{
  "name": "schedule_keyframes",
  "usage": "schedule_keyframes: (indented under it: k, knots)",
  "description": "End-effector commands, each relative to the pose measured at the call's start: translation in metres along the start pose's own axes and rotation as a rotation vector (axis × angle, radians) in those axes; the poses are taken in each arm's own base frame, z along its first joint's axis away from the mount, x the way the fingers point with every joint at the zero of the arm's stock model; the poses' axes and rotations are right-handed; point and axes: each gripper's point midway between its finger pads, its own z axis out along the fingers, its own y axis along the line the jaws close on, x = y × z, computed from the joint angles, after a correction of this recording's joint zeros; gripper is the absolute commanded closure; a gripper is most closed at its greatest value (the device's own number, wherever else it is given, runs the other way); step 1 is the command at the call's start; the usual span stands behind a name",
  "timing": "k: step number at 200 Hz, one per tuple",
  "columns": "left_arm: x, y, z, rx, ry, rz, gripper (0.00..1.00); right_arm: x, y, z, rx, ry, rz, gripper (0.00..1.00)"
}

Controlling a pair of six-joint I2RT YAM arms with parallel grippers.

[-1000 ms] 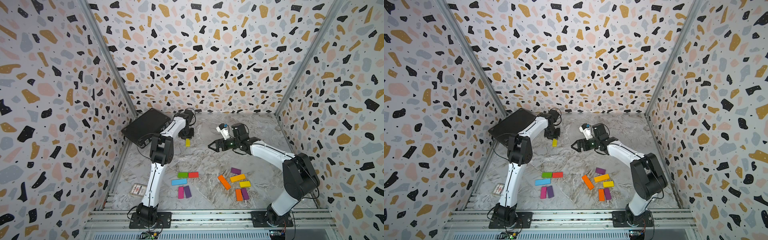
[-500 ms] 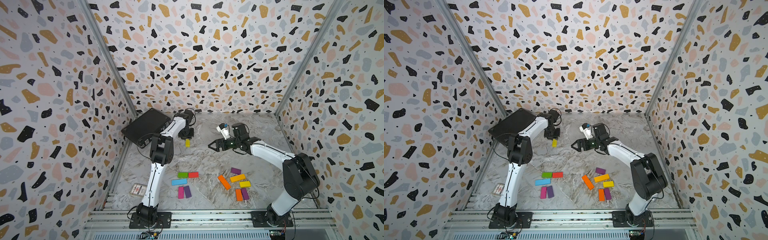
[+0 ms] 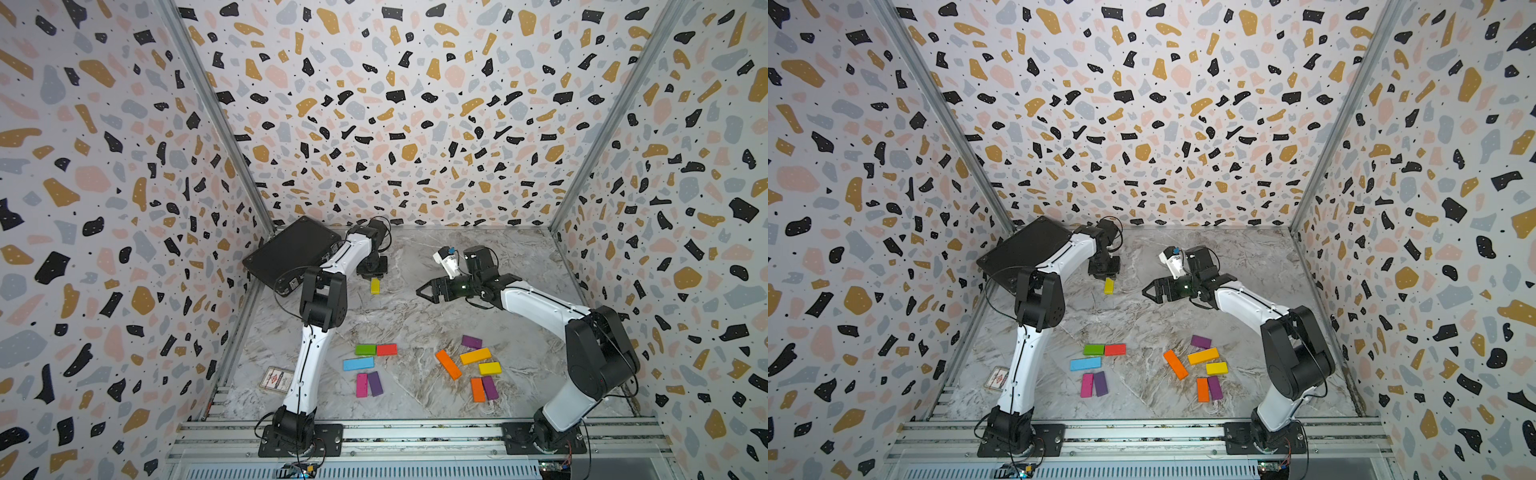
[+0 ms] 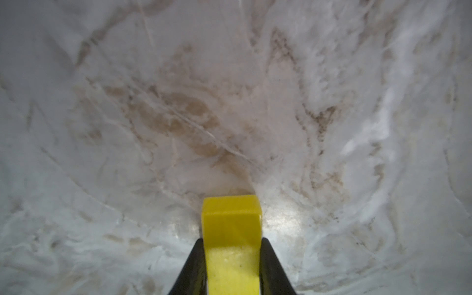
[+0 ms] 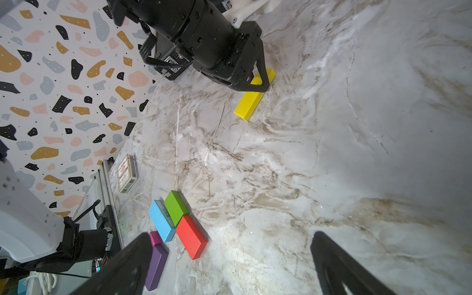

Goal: Assemble the letter t with building blocks
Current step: Place the building block at the center of the board.

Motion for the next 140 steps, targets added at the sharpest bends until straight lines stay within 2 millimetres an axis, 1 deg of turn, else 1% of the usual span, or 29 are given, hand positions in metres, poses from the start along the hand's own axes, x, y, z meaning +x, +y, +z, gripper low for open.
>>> schedule_keyframes:
  k: [1,77,140]
  knots:
    - [-0.0004,0.0039,0.0044,-0.008,0.011,0.008,0.91,-0.0097,0.0064,-0.0049,-0.013,-0.021,-0.012,0.01]
    - [-0.0014,0.0047,0.0048,-0.009,0.008,0.009,0.84,-0.0105,0.0063,-0.0038,-0.016,-0.020,-0.008,0.01]
    - [-0.0021,0.0061,0.0058,-0.014,0.007,0.012,0.76,-0.0099,0.0048,-0.0027,-0.016,-0.019,-0.008,0.01]
